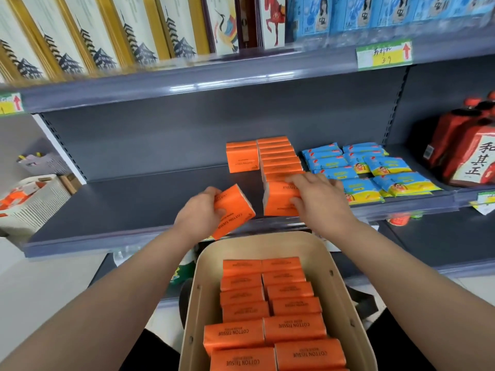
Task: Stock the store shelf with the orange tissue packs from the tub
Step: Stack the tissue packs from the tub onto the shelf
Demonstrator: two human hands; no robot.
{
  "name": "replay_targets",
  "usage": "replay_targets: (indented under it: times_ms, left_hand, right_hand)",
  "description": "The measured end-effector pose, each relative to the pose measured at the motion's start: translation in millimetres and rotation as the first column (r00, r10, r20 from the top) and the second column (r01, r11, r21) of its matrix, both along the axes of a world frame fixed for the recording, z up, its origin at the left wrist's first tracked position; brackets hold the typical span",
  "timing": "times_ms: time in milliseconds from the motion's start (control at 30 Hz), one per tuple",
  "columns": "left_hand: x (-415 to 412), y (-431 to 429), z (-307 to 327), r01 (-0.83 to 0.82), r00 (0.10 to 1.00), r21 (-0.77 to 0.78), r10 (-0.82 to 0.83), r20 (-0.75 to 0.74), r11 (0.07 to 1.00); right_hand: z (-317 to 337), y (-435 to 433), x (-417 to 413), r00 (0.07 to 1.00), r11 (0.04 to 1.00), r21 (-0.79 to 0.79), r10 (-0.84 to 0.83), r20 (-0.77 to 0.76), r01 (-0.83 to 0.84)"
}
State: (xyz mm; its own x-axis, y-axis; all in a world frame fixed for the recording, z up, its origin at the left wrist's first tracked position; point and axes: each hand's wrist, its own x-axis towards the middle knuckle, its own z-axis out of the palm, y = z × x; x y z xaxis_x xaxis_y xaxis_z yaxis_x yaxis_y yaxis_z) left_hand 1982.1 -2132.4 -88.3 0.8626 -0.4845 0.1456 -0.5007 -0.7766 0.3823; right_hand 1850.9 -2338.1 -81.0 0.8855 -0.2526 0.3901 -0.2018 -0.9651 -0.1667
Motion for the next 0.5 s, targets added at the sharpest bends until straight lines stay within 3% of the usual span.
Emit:
replay_targets:
  times_ms: [233,367,500]
  left_hand:
    - [47.7,-32.5,12.6,-0.050,0.998,0.041,0.049,0.039,0.998]
    - [73.9,-50.2,-3.2,-0.067,0.997,0.126,0.064,0.031,0.990]
    - [97.3,-65.8,-22.0,-0.043,0.999,0.236,0.039,0.021,0.971]
  right_hand:
    - [30.7,-26.7,59.0,0.993,0.991,-0.118,-0.049,0.110,0.062]
    - [27.9,-41.9,91.9,0.995,0.989,-0.134,-0.061,0.079,0.071]
    - [18.4,-53.8,114.0,0.999,0.993,-0.109,0.036,-0.007,-0.036]
